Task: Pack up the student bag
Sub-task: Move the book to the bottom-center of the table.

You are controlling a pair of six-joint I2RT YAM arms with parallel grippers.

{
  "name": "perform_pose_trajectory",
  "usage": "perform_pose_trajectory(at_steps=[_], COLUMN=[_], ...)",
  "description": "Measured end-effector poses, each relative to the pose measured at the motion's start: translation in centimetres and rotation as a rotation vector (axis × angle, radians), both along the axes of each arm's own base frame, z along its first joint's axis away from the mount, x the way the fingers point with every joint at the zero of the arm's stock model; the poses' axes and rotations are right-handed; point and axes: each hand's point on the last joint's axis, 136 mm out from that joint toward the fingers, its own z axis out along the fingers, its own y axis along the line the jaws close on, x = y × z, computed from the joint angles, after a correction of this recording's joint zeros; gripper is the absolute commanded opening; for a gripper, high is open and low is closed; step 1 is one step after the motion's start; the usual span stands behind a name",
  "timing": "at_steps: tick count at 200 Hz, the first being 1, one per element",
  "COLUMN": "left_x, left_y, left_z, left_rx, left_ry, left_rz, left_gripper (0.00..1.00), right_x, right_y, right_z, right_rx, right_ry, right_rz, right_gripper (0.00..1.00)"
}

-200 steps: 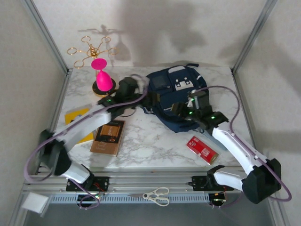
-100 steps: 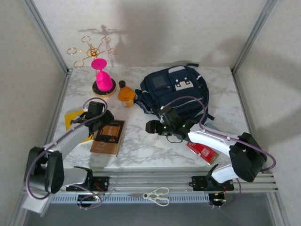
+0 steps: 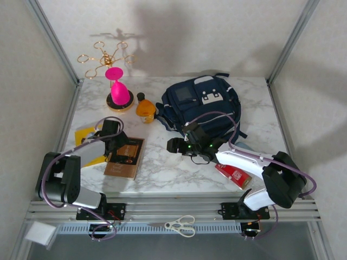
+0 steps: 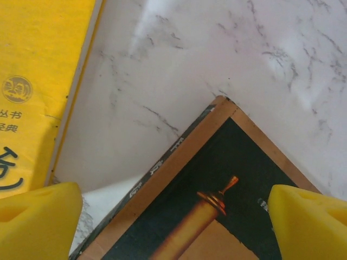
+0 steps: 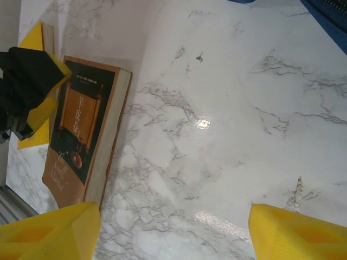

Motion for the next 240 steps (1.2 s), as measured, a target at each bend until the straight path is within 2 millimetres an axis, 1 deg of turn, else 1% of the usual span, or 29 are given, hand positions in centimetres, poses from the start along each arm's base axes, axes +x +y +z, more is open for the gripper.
perform_pose_trajectory(at_steps=[25, 54, 73, 93, 107, 136, 165, 189, 210, 228, 240], left_x=[-1.0, -2.4, -3.0, -4.3, -5.2, -6.0, -7.2, -7.9, -8.5, -9.0, -9.5], left_y=[-1.2, -2.9, -3.5, -4.6, -5.0, -5.3, -6.9, -8.3, -9.7, -10.9, -11.4], left_z=[0.0, -0.2, -0.2, -0.2, -0.2, -0.1, -0.1, 0.1, 0.4, 0.6, 0.6], left_rx=[-0.045, -0.066, -0.059, -0.068, -0.079, -0.086, -0.088, -0.125, -0.177, -0.232, -0.251], left_ry=[-0.014, -0.010, -0.017, -0.030, -0.038, -0.062, -0.062, -0.068, -0.069, -0.059, -0.041], left_rz=[-0.026, -0.063, -0.068, -0.080, -0.081, -0.066, -0.108, -0.131, -0.147, -0.166, -0.181], left_gripper=[0.96, 0.99, 0.99, 0.99, 0.99, 0.99, 0.99, 0.99, 0.99, 0.89, 0.84], right_x=[-0.2, -0.8, -1.7, -2.8, -3.5, -4.6, -5.4, -5.3, -5.0, -4.7, -4.7], right_y=[0.2, 0.6, 0.8, 1.0, 1.3, 2.1, 2.5, 2.8, 3.3, 4.0, 4.6], right_z=[-0.5, -1.6, -2.9, -4.0, -4.3, -4.9, -6.4, -6.6, -6.3, -6.1, -5.9], right_rx=[0.002, 0.009, -0.001, -0.014, -0.015, -0.016, -0.040, -0.042, -0.040, -0.033, -0.027], right_ry=[0.023, 0.067, 0.106, 0.145, 0.160, 0.186, 0.226, 0.236, 0.232, 0.231, 0.231], right_rz=[0.004, 0.018, 0.031, 0.054, 0.073, 0.113, 0.135, 0.142, 0.151, 0.162, 0.173], right_gripper=[0.76, 0.78, 0.79, 0.80, 0.81, 0.82, 0.81, 0.79, 0.75, 0.69, 0.67])
